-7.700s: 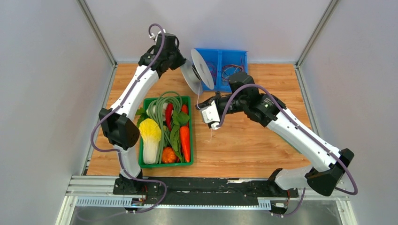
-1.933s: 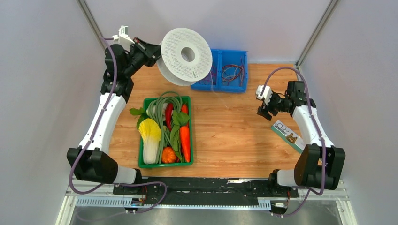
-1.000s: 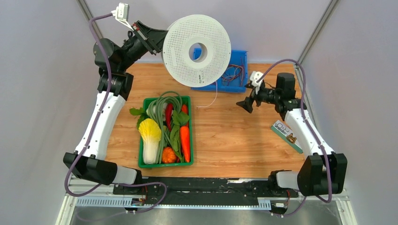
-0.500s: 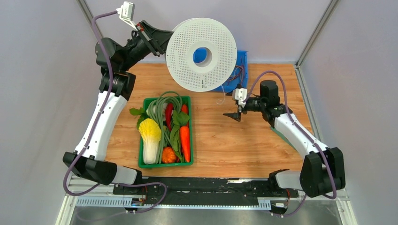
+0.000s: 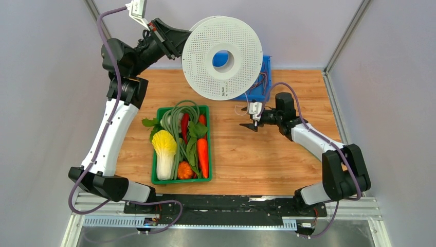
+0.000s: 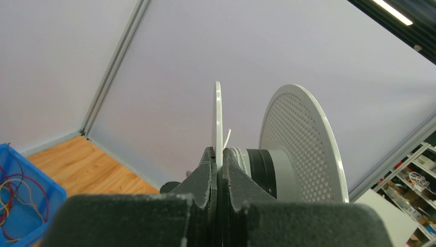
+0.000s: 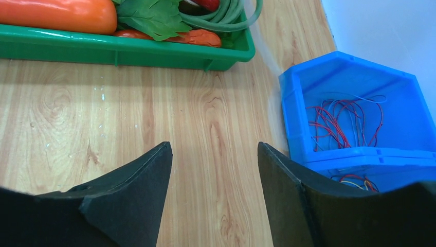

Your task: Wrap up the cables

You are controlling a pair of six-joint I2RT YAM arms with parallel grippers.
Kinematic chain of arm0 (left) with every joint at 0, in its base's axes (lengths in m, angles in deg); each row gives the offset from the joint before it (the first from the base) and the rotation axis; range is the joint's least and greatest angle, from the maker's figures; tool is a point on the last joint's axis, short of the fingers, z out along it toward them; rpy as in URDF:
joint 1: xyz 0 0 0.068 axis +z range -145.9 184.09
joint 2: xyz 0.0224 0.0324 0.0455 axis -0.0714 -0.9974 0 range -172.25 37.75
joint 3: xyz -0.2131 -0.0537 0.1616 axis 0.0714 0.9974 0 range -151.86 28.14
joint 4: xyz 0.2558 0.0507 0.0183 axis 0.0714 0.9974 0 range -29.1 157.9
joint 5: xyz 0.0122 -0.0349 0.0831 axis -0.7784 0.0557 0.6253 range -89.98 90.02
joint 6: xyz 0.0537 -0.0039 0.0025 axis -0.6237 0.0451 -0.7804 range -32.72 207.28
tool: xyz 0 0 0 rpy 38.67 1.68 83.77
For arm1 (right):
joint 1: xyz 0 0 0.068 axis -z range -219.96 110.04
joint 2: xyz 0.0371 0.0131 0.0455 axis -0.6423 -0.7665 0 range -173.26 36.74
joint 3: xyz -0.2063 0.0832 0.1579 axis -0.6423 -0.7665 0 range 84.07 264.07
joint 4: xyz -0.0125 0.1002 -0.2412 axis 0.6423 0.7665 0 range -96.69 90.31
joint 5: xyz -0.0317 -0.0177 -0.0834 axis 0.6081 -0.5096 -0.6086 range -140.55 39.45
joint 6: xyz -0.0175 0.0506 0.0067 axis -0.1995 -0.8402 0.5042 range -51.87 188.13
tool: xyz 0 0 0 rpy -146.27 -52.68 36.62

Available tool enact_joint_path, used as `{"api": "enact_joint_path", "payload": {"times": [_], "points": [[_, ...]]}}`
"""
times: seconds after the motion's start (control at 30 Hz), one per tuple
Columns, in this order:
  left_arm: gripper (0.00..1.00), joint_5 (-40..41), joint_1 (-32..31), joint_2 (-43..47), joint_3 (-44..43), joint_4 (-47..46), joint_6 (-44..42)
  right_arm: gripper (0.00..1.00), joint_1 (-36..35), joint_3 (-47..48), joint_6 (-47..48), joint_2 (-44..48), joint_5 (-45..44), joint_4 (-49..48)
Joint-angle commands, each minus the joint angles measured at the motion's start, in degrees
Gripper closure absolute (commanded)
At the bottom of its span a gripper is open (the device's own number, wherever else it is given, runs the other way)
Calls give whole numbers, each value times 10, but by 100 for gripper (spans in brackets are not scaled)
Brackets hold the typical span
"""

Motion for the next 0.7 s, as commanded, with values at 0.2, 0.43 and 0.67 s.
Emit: {"api": "enact_joint_path", "payload": {"times": [0.2, 0.43, 0.67], "points": [[100, 10, -2, 17, -2, -40, 5, 33, -7, 17, 14, 24, 9, -8], [100, 12, -2, 11, -5, -43, 8, 27, -17, 25, 9, 31, 31, 13], [100, 17, -2, 3, -13, -45, 14, 25, -30, 39, 22, -6, 24, 14]]}}
